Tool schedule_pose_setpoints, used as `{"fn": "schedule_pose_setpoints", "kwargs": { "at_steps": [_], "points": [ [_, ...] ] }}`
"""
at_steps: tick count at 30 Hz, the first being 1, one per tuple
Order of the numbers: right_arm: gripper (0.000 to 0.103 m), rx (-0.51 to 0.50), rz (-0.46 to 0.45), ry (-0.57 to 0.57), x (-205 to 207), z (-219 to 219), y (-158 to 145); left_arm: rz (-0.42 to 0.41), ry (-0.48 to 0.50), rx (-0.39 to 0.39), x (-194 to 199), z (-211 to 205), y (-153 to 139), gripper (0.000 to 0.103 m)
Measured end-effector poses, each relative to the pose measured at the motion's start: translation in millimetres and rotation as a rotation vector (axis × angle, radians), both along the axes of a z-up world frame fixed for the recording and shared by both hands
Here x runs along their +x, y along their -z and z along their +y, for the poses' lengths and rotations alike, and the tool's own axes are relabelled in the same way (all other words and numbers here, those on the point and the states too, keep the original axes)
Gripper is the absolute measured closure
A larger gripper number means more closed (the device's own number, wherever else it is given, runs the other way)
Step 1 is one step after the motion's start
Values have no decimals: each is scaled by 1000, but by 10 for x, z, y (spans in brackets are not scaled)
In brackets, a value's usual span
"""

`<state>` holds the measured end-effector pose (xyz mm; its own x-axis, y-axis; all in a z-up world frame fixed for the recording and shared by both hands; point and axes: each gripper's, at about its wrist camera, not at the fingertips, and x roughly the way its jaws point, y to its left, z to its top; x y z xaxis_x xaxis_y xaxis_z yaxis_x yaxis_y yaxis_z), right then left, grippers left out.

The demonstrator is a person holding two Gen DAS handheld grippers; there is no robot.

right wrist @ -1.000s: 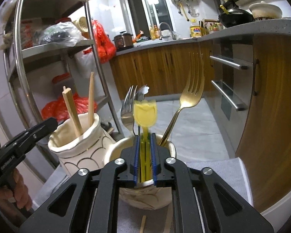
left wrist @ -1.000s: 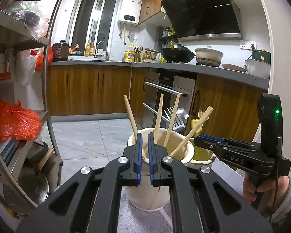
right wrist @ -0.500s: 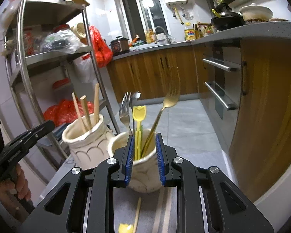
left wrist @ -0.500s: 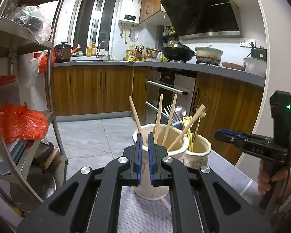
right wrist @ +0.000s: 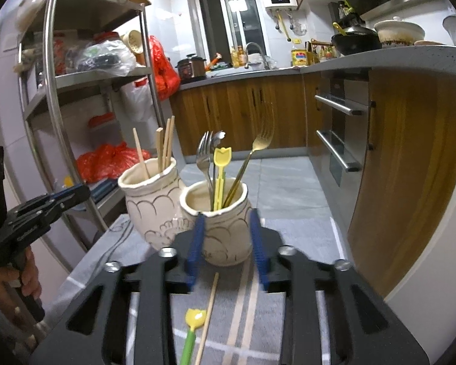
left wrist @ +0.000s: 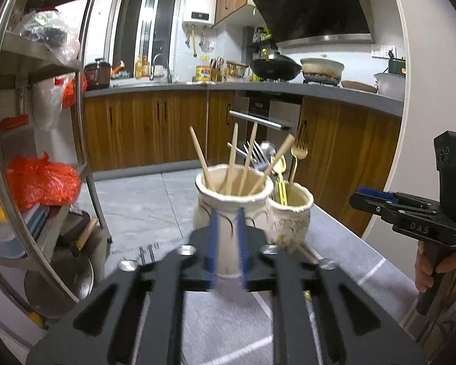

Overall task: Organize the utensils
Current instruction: 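Grasp the green-handled yellow spatula with the right tool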

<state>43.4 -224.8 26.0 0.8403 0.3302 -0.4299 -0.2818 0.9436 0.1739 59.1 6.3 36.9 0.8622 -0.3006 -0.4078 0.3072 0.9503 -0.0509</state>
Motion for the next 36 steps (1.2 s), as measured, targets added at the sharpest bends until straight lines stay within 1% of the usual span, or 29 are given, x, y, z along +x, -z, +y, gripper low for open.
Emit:
{"fn": "schedule_pose_setpoints", "kwargs": {
  "at_steps": [1,2,3,4,5,6,7,9,10,11,12,13,17,21,24,28,33,36],
  "points": [
    [60,-2,-1,0,-23,-9,7,4,-2,-3,-16,-6,15,66],
    [57,-9,-2,0,-49,-14,16,4,-4,-7,-43,-4,28,54],
    [51,-16,-4,0,-68,-23,20,3,-10,-9,-60,1,35,49],
    [48,-26,-8,-1,-95,-27,26,3,-15,-12,-83,8,43,41],
    [42,-35,-13,-2,-122,-28,30,4,-14,-17,-106,17,53,36],
    [36,-45,-17,-1,-152,-38,36,6,-14,-20,-119,19,55,34],
    [33,-49,-18,0,-169,-47,40,8,-16,-20,-133,22,59,29],
    [22,-51,-18,-1,-199,-84,54,7,-19,-24,-165,33,60,22],
    [18,-47,-15,0,-214,-103,65,6,-21,-26,-174,38,52,16],
    [11,-45,-15,3,-226,-117,73,4,-26,-27,-185,40,49,10],
    [8,-44,-16,7,-237,-137,80,1,-30,-28,-202,51,50,7],
    [7,-46,-16,11,-244,-143,84,-2,-32,-30,-222,64,52,6],
    [6,-64,8,34,-247,-185,131,5,-25,-17,-270,61,92,6],
    [5,-70,36,40,-253,-210,179,28,-7,-9,-324,59,145,6],
    [5,-96,63,39,-257,-180,226,42,-1,-3,-355,63,192,6],
    [5,-131,99,10,-276,-108,315,67,2,3,-376,70,265,6],
    [5,-206,144,-38,-281,54,454,101,10,21,-391,73,365,6],
    [5,-238,199,-54,-231,153,547,114,11,35,-400,67,416,6]
  ]
}}
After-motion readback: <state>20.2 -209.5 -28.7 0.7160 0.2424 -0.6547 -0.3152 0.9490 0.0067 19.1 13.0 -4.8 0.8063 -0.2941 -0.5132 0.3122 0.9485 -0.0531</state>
